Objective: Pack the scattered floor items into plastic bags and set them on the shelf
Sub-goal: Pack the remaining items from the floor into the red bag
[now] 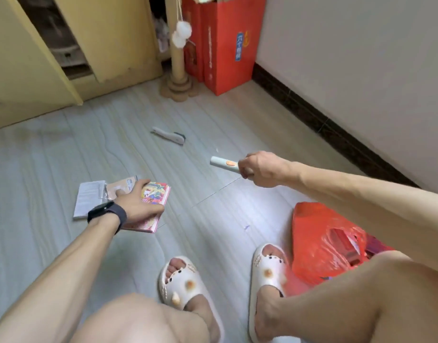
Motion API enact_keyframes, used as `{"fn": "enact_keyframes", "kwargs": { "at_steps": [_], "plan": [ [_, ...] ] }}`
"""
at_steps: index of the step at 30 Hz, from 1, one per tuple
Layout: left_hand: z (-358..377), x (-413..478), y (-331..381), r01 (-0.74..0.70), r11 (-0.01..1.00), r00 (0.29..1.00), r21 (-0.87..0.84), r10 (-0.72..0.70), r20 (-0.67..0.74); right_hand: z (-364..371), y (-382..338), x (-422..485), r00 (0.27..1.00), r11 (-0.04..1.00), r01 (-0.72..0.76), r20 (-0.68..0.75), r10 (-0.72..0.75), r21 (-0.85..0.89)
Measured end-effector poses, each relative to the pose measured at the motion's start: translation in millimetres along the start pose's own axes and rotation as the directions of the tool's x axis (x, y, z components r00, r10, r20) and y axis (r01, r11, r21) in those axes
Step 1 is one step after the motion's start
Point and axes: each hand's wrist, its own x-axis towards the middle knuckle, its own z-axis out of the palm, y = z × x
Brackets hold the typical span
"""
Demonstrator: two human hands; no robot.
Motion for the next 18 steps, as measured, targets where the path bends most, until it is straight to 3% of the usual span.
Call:
{"fn": "enact_keyframes", "kwargs": {
  "at_steps": [4,9,13,18],
  "plan": [
    [-25.1,-45.2,118.5,-0.284,0.948,0.948,0.146,0.3,-0.106,-39.1,49.1,-85.3,0.982,0.993,-0.069,-0.167,0.083,0.092],
    [-2.6,-103.8,222.5,-0.605,0.7,0.764,0.379,0.644,0.029,-17.6,83.3,-191.4,0.894,0.889,-0.159,-0.318,0.314,0.43],
    [34.6,-123.6,283.6,-0.727,0.585,0.652,0.358,0.753,0.092,40.3,93.9,-267.2,0.762,0.591,-0.217,-0.244,0.6,0.777],
    [91.1,-124.7,332.1,-0.802,0.514,0.574,0.304,0.803,0.159,102.6,116.6,-333.7,0.581,0.226,-0.236,-0.049,0.813,0.945]
  ]
}}
